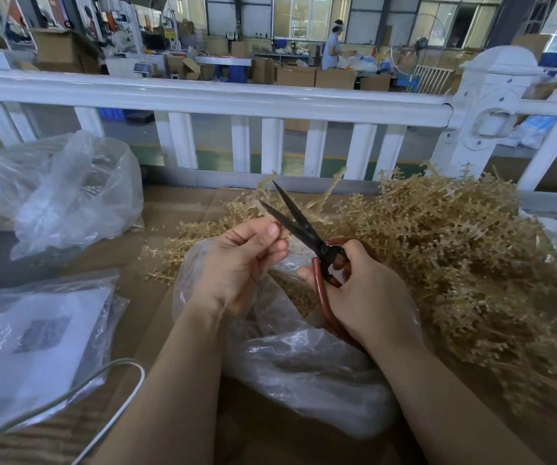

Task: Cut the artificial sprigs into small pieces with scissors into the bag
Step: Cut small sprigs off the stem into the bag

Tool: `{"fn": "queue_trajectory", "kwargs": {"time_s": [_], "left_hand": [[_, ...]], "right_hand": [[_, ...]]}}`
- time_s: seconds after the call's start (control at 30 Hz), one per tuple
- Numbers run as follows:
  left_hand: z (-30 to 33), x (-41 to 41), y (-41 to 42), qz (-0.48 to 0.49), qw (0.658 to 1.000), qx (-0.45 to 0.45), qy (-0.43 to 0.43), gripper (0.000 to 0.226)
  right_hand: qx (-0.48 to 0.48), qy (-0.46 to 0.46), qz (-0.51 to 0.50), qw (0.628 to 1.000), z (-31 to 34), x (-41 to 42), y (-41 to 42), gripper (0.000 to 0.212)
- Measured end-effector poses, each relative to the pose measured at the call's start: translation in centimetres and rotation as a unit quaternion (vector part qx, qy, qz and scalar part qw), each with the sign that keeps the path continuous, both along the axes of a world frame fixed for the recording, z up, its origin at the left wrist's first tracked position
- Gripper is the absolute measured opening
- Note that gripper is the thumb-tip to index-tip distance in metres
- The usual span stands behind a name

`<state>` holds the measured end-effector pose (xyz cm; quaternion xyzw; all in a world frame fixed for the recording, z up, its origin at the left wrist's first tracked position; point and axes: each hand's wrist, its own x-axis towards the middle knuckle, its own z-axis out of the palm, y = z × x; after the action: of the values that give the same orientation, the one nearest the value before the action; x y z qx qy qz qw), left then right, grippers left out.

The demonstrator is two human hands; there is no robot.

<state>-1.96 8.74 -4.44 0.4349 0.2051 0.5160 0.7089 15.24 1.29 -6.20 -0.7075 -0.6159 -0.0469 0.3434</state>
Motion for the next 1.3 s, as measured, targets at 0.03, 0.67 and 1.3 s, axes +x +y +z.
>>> {"fn": "queue_trajectory", "kwargs": {"time_s": [0.03,0.67,1.3], "left_hand": [[0.0,0.1,-0.1,0.009,1.0,0.006,0.009,0.011],[-0.3,0.2,0.1,0.035,0.997,0.051,0.047,0.013],[-0.4,0.1,0.2,0.023,0.998,0.042,0.029,0.012]], "right_hand": [[0.007,-0.005,-0.004,1.0,-0.1,0.0,0.1,0.069],[0.091,-0.091,-0.002,0.992,-1.1,0.4,1.2,0.065],[0.082,-0.084,0.001,0.993,-0.9,0.4,1.2,0.061]]}}
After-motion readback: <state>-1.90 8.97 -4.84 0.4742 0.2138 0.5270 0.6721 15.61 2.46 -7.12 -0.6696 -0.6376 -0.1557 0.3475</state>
